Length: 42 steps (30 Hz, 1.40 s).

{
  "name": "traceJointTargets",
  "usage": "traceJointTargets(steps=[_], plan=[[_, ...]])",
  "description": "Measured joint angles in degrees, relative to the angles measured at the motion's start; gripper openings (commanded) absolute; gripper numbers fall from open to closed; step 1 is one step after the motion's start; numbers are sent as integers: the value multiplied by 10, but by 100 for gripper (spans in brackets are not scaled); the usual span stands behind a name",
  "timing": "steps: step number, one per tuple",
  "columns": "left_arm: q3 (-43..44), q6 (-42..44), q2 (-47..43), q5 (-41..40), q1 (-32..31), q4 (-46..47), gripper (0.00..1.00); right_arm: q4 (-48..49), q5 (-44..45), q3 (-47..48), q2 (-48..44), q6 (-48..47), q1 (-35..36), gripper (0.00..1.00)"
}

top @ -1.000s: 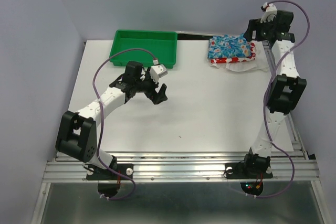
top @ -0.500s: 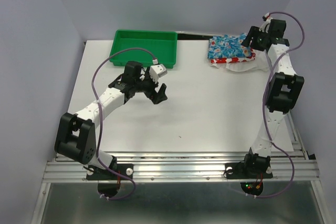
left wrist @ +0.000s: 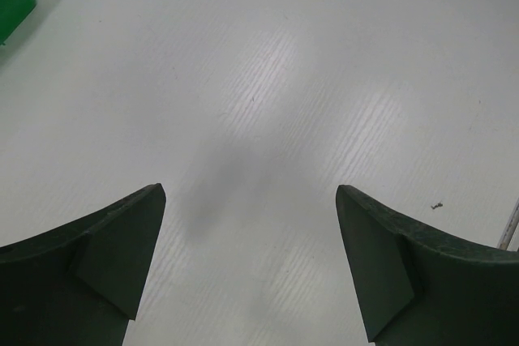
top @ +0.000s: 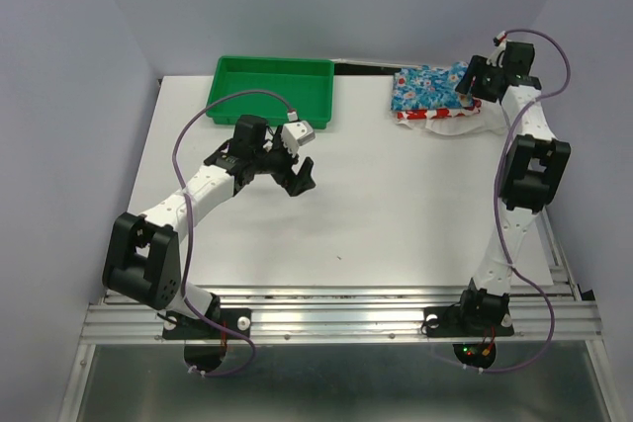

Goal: Fold and stack the skirts
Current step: Neatly place the folded skirt to the corner

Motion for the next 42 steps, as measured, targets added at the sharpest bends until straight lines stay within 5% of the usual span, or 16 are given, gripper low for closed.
traceJointTargets(steps=[4, 9, 13, 34, 42], plan=[[0, 0, 0, 0, 0, 0, 99, 0, 11, -4, 7, -9, 0, 51], [0, 0, 0, 0, 0, 0, 99, 0, 22, -5, 13, -15, 0, 14], [0, 0, 0, 0, 0, 0, 99, 1, 35, -5, 16, -17, -1, 1], [0, 0, 0, 0, 0, 0, 99, 0, -12, 6, 27, -86, -65, 1], [0, 1, 0, -8, 0, -2, 99, 0, -9, 14, 35, -94, -65, 59]])
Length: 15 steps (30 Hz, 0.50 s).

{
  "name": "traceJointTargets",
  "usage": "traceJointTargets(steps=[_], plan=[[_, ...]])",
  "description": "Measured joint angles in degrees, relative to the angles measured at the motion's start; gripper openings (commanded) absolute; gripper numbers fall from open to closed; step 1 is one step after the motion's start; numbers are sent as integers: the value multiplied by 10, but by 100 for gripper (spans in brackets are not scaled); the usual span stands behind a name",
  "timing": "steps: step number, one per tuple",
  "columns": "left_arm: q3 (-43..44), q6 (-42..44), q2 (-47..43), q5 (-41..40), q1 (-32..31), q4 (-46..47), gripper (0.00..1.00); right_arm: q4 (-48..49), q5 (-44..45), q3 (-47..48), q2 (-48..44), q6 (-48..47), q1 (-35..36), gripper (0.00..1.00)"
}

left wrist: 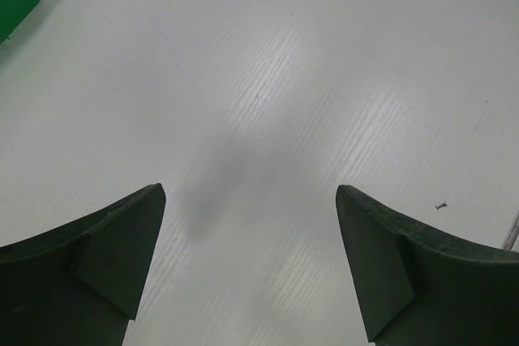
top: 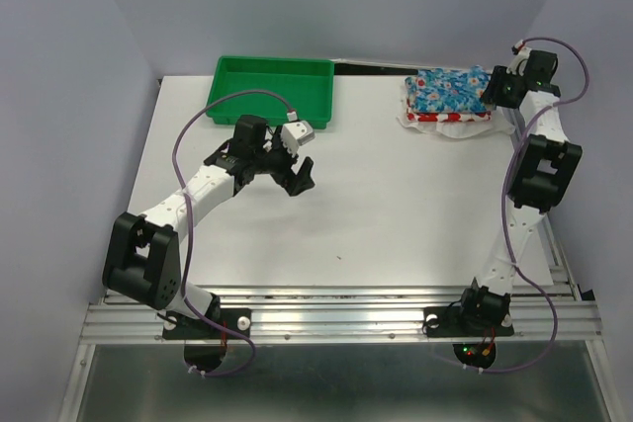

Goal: Fold and stack the skirts
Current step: Neatly place the folded skirt to the corner

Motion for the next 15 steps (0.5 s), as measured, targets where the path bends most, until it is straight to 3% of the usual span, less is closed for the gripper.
traceJointTargets(steps=[4, 5, 8, 15], plan=[[0, -2, -3, -18, 0, -2, 99, -4, 10, 1, 3, -5, -1, 76], [1, -5, -8, -27, 0, -3, 99, -5, 15, 2, 3, -5, -1, 86], [10, -24, -26, -59, 3, -5, 99, -9, 33, 8, 3, -6, -1, 100], [95, -58, -52, -141, 22, -21, 99, -38, 45, 6, -33, -13, -1, 100]])
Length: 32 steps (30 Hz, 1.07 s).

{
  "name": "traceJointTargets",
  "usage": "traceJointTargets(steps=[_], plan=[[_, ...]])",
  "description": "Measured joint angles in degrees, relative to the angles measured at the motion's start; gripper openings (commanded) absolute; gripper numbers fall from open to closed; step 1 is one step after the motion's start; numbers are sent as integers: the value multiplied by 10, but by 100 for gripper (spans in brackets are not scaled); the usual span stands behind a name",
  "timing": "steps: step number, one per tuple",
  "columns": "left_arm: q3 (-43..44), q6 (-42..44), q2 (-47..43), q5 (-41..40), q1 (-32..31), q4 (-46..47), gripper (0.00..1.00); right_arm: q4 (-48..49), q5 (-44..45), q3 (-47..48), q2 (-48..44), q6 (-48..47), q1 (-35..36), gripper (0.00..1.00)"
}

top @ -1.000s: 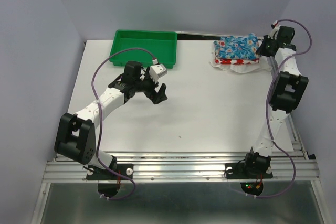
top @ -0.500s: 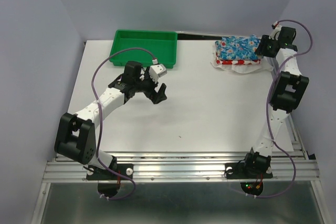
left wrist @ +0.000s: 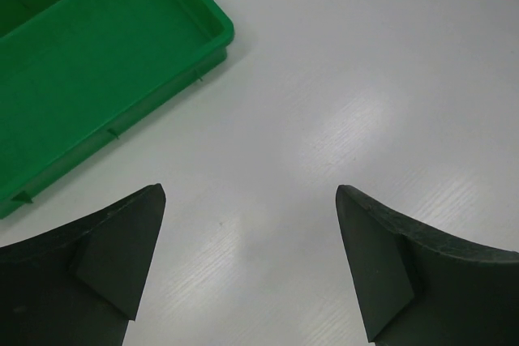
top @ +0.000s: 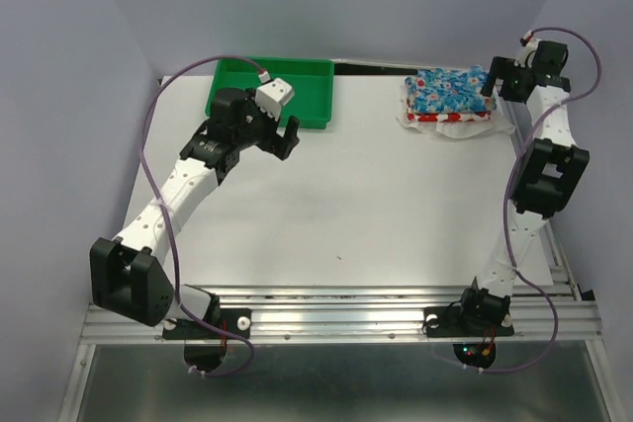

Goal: Fold and stack the skirts
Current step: Neatly place the folded skirt to the corner

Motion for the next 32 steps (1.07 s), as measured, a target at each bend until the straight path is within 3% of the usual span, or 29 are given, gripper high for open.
traceJointTargets(steps=[10, 13, 18, 23, 32], plan=[[23, -6, -8, -32, 66, -83, 99, -68, -82, -63, -250, -43, -2, 100], [7, 1, -29, -40, 84, -93, 99, -75, -114, -163, -334, -62, -2, 100], [-56, 17, -91, -46, 96, -99, 99, -88, -142, -429, -452, -82, 20, 100], [-133, 24, -147, -52, 97, -102, 99, -107, -145, -597, -515, -91, 70, 100], [-199, 35, -204, -75, 97, -106, 99, -97, -146, -663, -621, -94, 89, 100]])
